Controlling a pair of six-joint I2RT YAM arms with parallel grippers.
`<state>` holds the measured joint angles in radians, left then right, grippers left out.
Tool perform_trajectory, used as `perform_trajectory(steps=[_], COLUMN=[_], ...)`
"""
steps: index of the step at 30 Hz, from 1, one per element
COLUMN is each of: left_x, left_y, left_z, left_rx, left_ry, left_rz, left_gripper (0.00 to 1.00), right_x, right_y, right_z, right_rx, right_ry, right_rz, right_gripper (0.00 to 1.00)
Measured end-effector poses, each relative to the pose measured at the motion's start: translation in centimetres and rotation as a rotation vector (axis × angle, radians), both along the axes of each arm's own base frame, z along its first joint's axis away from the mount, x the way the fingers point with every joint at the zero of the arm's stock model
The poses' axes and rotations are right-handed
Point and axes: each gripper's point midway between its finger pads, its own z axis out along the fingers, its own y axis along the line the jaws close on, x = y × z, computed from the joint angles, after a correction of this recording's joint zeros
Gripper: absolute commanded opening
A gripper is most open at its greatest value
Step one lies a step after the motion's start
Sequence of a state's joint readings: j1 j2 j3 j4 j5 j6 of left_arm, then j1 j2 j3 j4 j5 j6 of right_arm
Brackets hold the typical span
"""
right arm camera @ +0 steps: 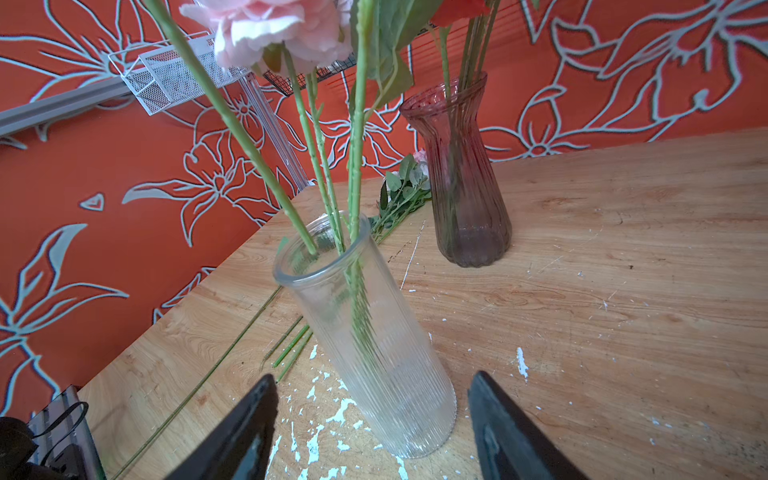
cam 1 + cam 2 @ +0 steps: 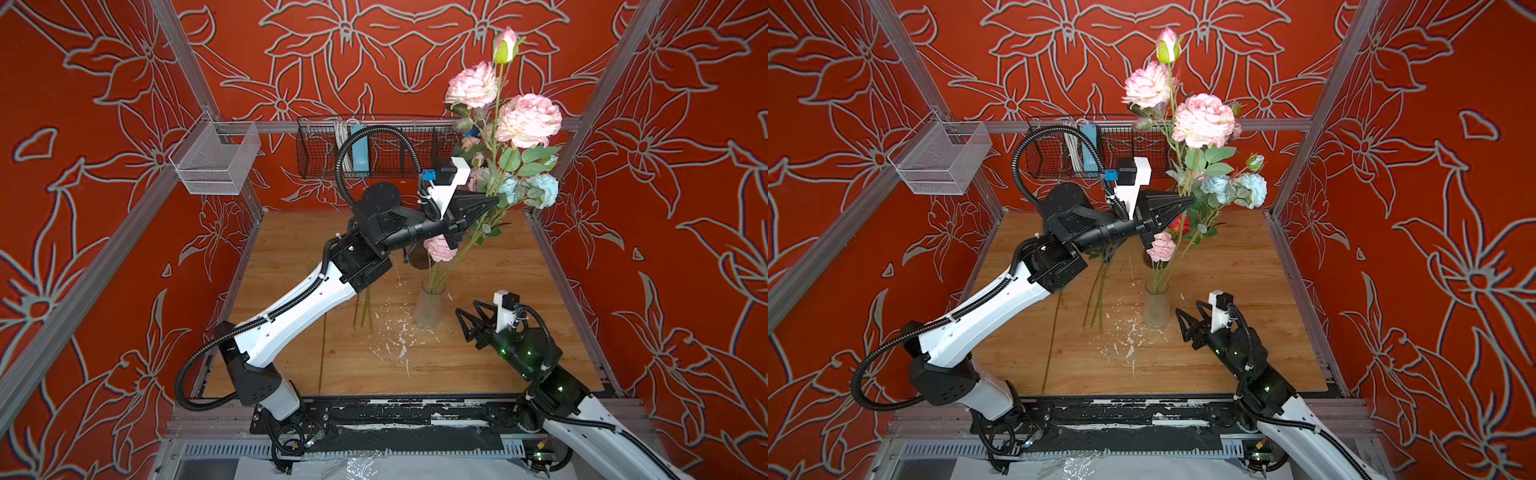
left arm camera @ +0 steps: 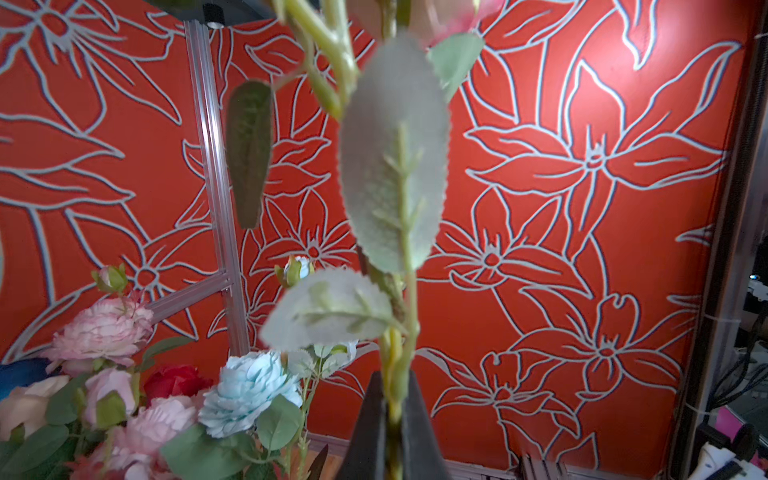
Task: Arrange the flowers into the vase
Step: 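Carry the pink rose over the clear vase with the left gripper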
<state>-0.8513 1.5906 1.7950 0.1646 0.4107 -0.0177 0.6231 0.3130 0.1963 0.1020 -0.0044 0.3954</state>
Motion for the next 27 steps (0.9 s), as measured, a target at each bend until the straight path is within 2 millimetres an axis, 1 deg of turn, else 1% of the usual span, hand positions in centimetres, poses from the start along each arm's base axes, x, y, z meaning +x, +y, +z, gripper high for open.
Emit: perform_trajectory(steps=[2, 5, 6, 7, 10, 12, 13, 14, 15, 17, 23, 27], left_x=[0.7, 1.8, 2.1, 2.3, 2.7, 2.7, 2.7, 2.6, 2.4, 2.2, 2.0, 2.0], left_y=[-0.4, -0.9, -1.0, -1.1, -1.1, -0.9, -0.6, -0.4, -0.2, 0.2, 1.2, 1.6], left_z=[-1.7, -5.4, -6.5, -7.9, -11.5, -13.2, -13.8, -14.1, -14.3, -14.3, -13.2, -13.4], left_rx=[0.011, 0.049, 0.061, 0.080, 0.132, 0.156, 0.160, 0.164, 0.165, 0.161, 0.140, 0.142], left_ry=[0.017, 0.066, 0.079, 0.097, 0.138, 0.158, 0.161, 0.161, 0.158, 0.157, 0.135, 0.139], left_rz=[0.015, 0.045, 0.055, 0.062, 0.078, 0.090, 0.099, 0.103, 0.107, 0.111, 0.144, 0.158], left_gripper=[0.00, 0.00, 0.02, 0.07, 0.09, 0.10, 0.12, 0.16, 0.18, 0.18, 0.18, 0.20], right_x=[0.1, 0.2, 0.2, 0.2, 0.3, 0.4, 0.4, 0.5, 0.5, 0.6, 0.8, 0.9], right_y=[-0.1, -0.4, -0.4, -0.4, -0.4, -0.2, -0.2, -0.1, 0.0, 0.1, 0.8, 1.2], right_z=[0.0, 0.1, 0.1, 0.1, -0.1, -0.3, -0.4, -0.5, -0.6, -0.8, -1.4, -1.4], right_rx=[-0.001, 0.000, 0.000, 0.000, -0.007, -0.015, -0.021, -0.024, -0.029, -0.038, -0.068, -0.079], right_ry=[0.000, -0.004, -0.005, -0.005, 0.003, 0.012, 0.019, 0.024, 0.030, 0.039, 0.071, 0.080], right_rz=[-0.008, -0.024, -0.027, -0.028, -0.026, -0.023, -0.022, -0.021, -0.020, -0.015, 0.012, 0.032], right_gripper=[0.74, 0.74, 0.73, 0.73, 0.73, 0.73, 0.73, 0.72, 0.73, 0.73, 0.73, 0.73])
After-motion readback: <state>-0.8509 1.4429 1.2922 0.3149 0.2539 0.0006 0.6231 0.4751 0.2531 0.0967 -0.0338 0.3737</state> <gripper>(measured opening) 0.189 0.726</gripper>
